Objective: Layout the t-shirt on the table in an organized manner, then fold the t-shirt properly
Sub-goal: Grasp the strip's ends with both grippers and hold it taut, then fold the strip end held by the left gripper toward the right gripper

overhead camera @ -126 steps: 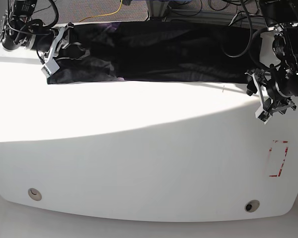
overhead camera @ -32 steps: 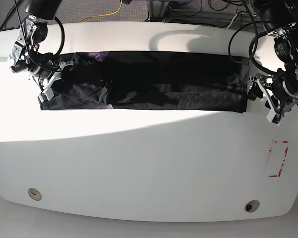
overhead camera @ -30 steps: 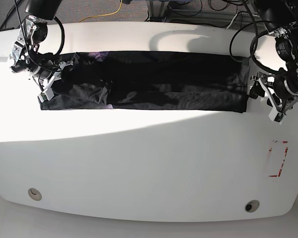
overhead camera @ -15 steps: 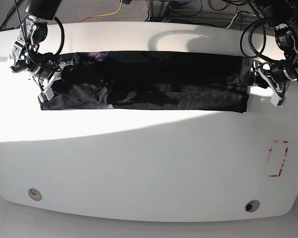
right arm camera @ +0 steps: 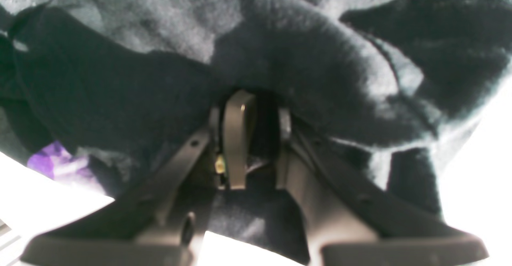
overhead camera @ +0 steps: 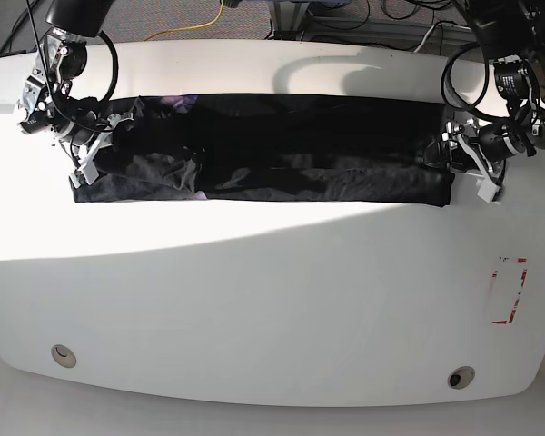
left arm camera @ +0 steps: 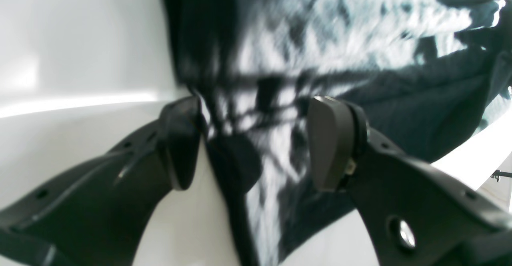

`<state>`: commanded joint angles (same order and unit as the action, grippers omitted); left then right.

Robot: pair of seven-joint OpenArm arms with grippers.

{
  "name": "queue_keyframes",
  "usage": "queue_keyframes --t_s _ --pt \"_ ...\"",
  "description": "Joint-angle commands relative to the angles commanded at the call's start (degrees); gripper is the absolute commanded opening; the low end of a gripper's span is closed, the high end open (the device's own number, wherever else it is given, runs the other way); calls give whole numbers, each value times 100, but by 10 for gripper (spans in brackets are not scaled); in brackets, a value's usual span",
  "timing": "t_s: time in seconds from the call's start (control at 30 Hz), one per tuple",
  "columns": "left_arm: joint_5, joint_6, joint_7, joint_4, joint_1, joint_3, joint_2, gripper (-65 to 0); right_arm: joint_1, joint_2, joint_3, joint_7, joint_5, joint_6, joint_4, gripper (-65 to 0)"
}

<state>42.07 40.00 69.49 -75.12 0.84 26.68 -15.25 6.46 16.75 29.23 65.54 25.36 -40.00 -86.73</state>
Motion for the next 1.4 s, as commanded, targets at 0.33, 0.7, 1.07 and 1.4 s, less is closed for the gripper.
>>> queue_keyframes --t_s 0.33,0.7,1.07,1.4 --pt "0 0 0 -44 -9 -9 149 -526 -35 -53 0 9 0 0 0 -547" --pt "0 0 0 -53 -9 -18 158 -576 -35 -53 0 9 0 0 0 -547" --pt "-97 0 18 -1081 44 -18 167 -628 -35 -53 0 9 0 0 0 -547" --pt "-211 0 26 -1785 62 -255 149 -636 -35 -53 0 9 0 0 0 -547"
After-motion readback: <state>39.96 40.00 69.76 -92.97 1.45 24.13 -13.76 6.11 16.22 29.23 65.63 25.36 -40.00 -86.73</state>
